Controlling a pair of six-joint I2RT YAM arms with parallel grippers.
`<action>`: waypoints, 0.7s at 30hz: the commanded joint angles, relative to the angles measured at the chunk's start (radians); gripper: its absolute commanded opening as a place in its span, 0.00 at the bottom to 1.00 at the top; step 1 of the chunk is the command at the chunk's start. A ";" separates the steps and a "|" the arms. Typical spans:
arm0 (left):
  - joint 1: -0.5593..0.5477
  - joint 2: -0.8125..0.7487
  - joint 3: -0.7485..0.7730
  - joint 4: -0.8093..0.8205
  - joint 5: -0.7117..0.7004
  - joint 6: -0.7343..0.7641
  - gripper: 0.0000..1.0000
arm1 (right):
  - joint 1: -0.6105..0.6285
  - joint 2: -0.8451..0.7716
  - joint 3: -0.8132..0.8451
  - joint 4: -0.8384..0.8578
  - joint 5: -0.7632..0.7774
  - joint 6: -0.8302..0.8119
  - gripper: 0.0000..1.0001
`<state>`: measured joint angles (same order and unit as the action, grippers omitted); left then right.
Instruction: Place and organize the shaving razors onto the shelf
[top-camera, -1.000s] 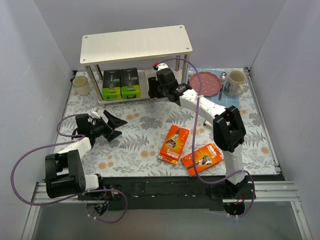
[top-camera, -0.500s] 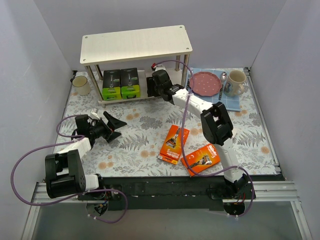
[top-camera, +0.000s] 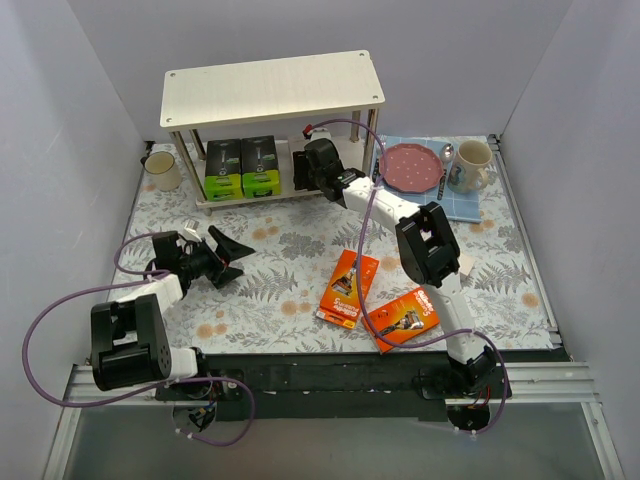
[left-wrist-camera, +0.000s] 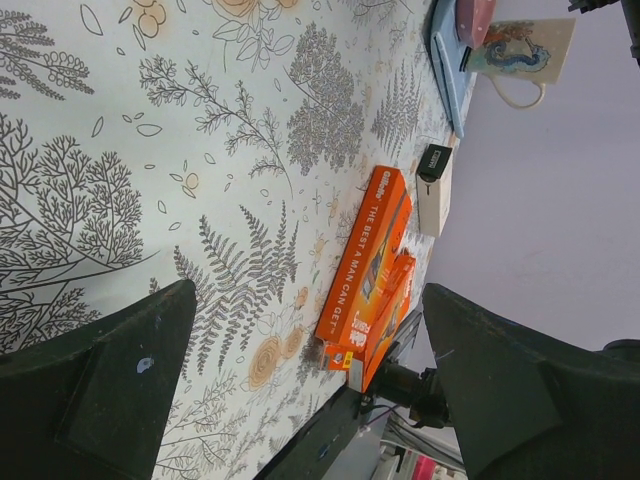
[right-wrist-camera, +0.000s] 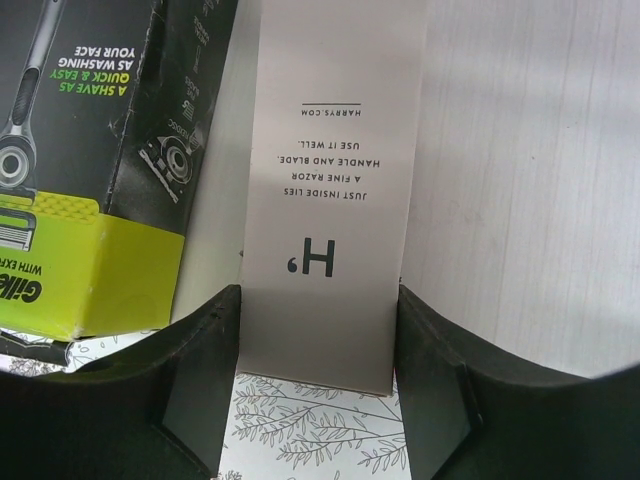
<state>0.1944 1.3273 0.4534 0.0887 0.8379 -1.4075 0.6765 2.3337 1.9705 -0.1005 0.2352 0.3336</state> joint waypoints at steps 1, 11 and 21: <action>0.007 0.001 0.010 0.006 0.006 0.018 0.96 | 0.001 0.009 0.041 0.045 0.000 -0.005 0.54; 0.008 -0.017 0.013 0.014 0.006 0.008 0.96 | 0.005 -0.062 0.018 0.024 0.004 0.047 0.86; 0.016 -0.095 0.001 0.028 0.017 -0.028 0.96 | 0.009 -0.446 -0.353 -0.041 -0.008 -0.037 0.98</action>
<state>0.2031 1.2915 0.4534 0.0906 0.8383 -1.4185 0.6811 2.1292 1.7527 -0.1322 0.2352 0.3511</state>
